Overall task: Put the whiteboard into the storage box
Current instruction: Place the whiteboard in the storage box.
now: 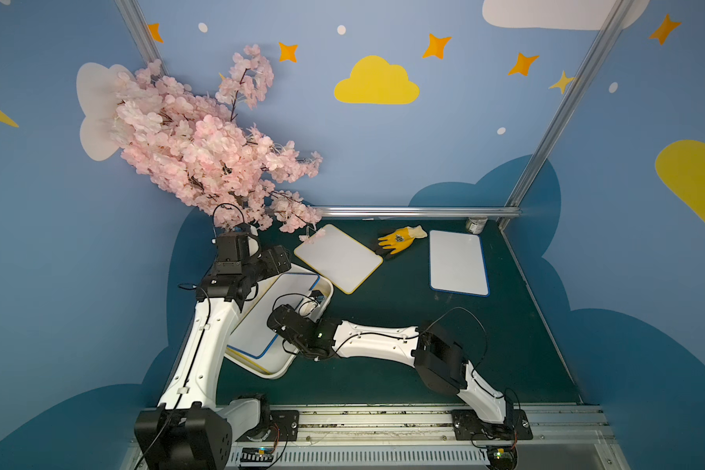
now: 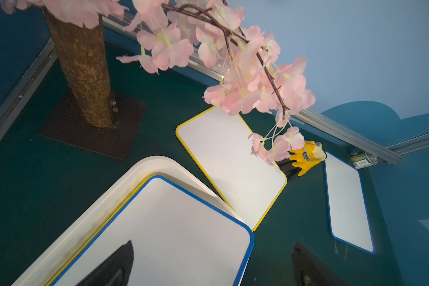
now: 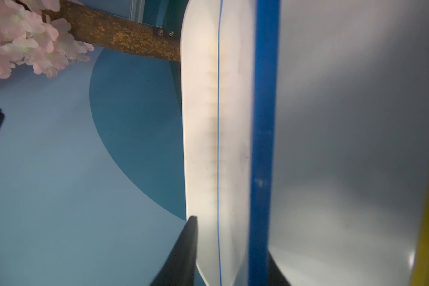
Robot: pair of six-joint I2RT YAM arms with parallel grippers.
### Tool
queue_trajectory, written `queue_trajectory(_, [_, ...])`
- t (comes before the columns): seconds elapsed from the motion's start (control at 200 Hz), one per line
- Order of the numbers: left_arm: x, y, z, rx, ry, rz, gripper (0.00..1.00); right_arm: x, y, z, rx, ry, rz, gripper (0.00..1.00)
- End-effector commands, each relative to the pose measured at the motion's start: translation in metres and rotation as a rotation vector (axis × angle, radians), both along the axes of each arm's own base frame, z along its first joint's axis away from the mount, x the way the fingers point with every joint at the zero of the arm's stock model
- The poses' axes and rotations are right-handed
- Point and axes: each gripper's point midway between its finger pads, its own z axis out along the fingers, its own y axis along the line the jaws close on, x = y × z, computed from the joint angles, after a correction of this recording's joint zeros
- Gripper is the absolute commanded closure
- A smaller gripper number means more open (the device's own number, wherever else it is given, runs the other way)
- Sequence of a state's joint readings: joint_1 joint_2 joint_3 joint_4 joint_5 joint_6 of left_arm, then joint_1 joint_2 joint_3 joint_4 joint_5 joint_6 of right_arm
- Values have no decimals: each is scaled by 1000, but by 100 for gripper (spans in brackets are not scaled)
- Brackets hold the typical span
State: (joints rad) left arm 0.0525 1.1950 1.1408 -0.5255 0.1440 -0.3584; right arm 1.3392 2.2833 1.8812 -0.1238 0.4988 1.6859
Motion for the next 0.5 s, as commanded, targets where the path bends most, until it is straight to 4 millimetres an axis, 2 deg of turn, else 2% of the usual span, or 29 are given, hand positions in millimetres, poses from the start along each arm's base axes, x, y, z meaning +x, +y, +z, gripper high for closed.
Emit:
queue_trajectory(0.0, [-5,-5,-6,3,60,-41,0,3,3,7,19,16,12,58])
queue_trajectory(0.165, [-3,-6,-21,-1,131,-54,1,0,1,-10,6,89,26,41])
queue_trajectory(0.27, [-3,-5,-25,3,147,-54,0,-3,-4,-20,-11,138,30,37])
queue_trajectory(0.335, [-3,-4,-26,11,153,-48,0,-4,-14,-22,-53,154,19,33])
queue_trajectory(0.416, [-4,-1,-31,21,182,-35,0,-3,-31,-21,-106,176,-9,21])
queue_trajectory(0.496, [-3,-2,-35,17,204,-38,0,-4,-45,-21,-144,203,-27,14])
